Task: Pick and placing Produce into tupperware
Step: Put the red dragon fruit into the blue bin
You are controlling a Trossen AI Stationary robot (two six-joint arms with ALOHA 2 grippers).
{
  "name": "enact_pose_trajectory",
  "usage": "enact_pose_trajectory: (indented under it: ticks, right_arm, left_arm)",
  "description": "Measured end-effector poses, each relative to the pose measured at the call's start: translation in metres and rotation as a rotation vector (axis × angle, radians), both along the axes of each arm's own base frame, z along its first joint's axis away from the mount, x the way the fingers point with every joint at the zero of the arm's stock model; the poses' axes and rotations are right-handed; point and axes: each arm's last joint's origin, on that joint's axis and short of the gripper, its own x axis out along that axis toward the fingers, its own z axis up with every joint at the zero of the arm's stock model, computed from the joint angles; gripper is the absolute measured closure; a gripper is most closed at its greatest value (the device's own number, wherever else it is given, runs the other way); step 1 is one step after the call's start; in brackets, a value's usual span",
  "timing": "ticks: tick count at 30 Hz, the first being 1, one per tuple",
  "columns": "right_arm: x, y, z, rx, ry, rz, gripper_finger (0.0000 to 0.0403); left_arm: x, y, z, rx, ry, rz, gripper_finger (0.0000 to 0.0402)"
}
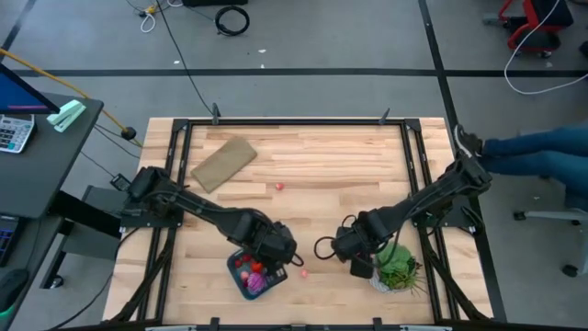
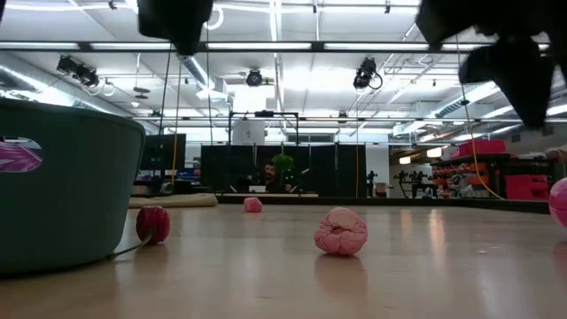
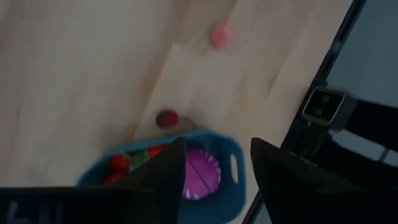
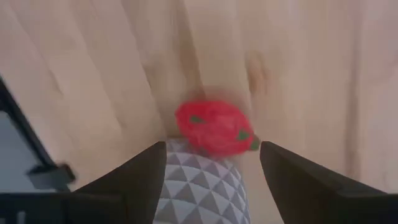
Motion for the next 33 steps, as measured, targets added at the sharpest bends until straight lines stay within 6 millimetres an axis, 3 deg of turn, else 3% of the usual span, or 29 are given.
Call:
enact_pose_trajectory:
  ticks: [5,12,19,28,33]
  right_arm:
    - [-0.010,-0.017,-0.027,-0.018,0.101,-0.018,0.0134]
    - [-0.009,-0.031,-0.045,0.055,0.102,0.016,0.0134]
    - [-0.002,-0.035,-0.048,0.054,-0.001,0.090,0.0134]
    - [0.030,-0.061,-0.045,0.042,-0.236,-0.022,0.0134]
    - [0.033,-0.065,-0.038,0.055,-0.265,0.140,0.0134]
  left_arm:
    - [0.008,0.014,0.004,0.006,-0.027,0.059,0.0223]
    - [0.015,0.032,0.004,-0.016,-0.014,0.175,0.0224]
    - [0.018,0.040,0.004,-0.028,-0.016,0.217,0.0229]
    - [0.020,0.047,0.005,-0.028,-0.019,0.236,0.0229]
    - [0.020,0.047,0.005,-0.029,-0.019,0.236,0.0230]
